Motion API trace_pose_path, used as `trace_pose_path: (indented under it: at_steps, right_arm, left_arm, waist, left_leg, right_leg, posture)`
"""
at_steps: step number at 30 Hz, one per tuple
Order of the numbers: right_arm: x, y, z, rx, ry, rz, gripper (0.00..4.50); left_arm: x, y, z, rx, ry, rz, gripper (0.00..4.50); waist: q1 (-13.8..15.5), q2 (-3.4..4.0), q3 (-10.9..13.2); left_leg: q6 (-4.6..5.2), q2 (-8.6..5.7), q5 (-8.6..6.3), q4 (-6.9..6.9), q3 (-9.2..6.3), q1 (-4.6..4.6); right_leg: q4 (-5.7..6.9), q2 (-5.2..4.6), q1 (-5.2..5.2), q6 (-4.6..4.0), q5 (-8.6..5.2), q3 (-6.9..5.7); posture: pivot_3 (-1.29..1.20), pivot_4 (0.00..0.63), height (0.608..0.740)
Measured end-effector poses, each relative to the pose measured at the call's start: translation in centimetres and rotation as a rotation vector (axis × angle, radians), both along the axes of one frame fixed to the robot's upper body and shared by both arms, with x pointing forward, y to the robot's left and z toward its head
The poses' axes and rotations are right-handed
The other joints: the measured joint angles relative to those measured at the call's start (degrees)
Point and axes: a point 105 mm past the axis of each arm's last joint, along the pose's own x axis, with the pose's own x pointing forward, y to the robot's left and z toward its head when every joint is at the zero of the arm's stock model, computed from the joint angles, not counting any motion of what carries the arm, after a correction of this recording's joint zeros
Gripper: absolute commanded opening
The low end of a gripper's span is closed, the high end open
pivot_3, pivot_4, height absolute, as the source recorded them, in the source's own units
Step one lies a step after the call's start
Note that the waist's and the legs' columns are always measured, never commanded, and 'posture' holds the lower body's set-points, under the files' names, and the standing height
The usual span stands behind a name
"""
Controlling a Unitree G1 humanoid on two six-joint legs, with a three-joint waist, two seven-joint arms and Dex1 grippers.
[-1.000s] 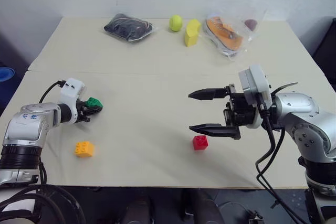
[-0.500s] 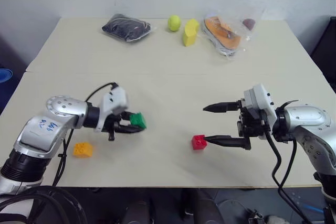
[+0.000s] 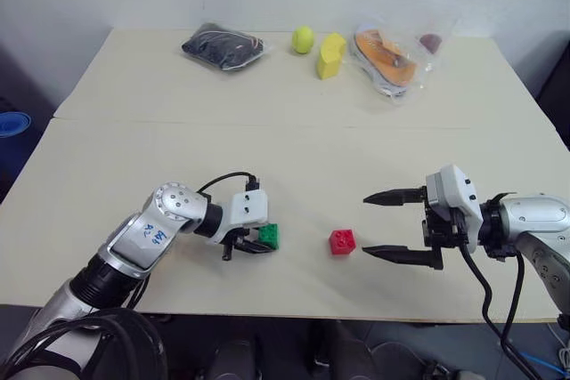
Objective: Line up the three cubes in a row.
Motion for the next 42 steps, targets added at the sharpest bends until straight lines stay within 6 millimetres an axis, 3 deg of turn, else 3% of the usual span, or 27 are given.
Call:
trace_pose_path:
  at_steps: [8,17,19,27,29,33,35,38,42]
  right_arm:
    - [-0.1,-0.1,-0.1,-0.015,-0.012,0.018,4.50]
    - [-0.2,-0.2,-0.3,-0.025,-0.015,0.022,4.50]
    - [-0.2,-0.2,-0.3,-0.024,-0.015,0.022,4.50]
    - [0.0,0.0,0.0,-0.023,-0.029,0.035,4.50]
    - [0.0,0.2,0.1,-0.023,-0.027,0.047,4.50]
    - [0.5,0.3,0.3,-0.018,-0.018,0.073,4.50]
    - [0.8,0.4,0.5,-0.016,-0.017,0.094,4.50]
    - [1.4,0.8,0.8,-0.007,-0.019,0.134,4.50]
    - [1.8,1.0,0.4,-0.021,0.000,0.175,4.50]
  left_arm:
    - [-1.4,0.7,0.7,0.052,0.001,-0.085,1.50]
    - [-1.1,0.7,-0.5,0.088,0.010,-0.083,1.50]
    - [-1.1,0.7,-0.4,0.091,0.007,-0.082,2.24]
    - [-1.6,1.9,-0.1,0.084,0.033,-0.039,4.48]
    - [-1.6,3.4,1.0,0.064,0.054,0.026,4.48]
    - [-2.0,8.0,5.8,-0.017,0.064,0.178,4.48]
    - [-3.2,10.4,7.7,-0.036,0.059,0.243,4.48]
    - [-6.4,14.8,7.3,-0.002,0.135,0.347,4.48]
    - [-9.1,17.6,7.0,0.053,0.143,0.397,4.48]
  waist:
    - [0.03,0.00,0.00]
    - [0.07,0.00,0.00]
    - [0.07,0.00,0.00]
    - [-0.12,0.00,0.00]
    - [-0.26,0.00,0.00]
    - [-0.69,0.00,0.00]
    - [-1.22,0.00,0.00]
    - [-2.23,0.08,0.03]
    - [-1.46,0.06,0.04]
  left_leg:
    - [0.01,-0.01,0.01,0.01,-0.01,0.00]
    - [0.04,-0.03,0.02,0.02,-0.01,0.00]
    - [0.04,-0.03,0.02,0.01,-0.02,0.00]
    - [0.02,0.02,0.02,0.01,-0.03,0.01]
    - [0.01,0.06,0.03,0.01,-0.04,0.01]
    - [0.01,0.06,0.03,-0.01,-0.07,0.01]
    - [0.01,0.06,0.03,-0.05,-0.07,0.01]
    - [-0.03,0.08,0.00,-0.09,-0.02,0.04]
    - [-0.06,0.05,0.00,-0.02,-0.09,0.01]
  right_leg:
    - [-0.01,-0.01,0.01,0.00,0.00,-0.01]
    - [0.00,0.03,0.02,0.01,0.01,-0.01]
    - [0.00,0.02,0.02,0.01,0.01,-0.01]
    - [0.01,0.00,0.02,0.01,0.01,-0.01]
    - [0.02,0.01,0.02,0.01,0.00,-0.01]
    - [-0.01,-0.02,0.01,0.00,0.00,-0.03]
    - [-0.01,-0.04,0.02,0.00,0.00,-0.04]
    - [-0.01,-0.01,0.00,-0.03,-0.02,-0.04]
    - [-0.05,-0.05,0.01,-0.06,-0.04,-0.10]
  posture:
    - [0.00,0.150,0.740]
    - [0.00,0.150,0.740]
    - [0.00,0.150,0.740]
    - [0.00,0.150,0.740]
    - [0.00,0.150,0.740]
    - [0.00,0.150,0.740]
    - [0.00,0.150,0.740]
    - [0.00,0.150,0.740]
    - [0.00,0.150,0.740]
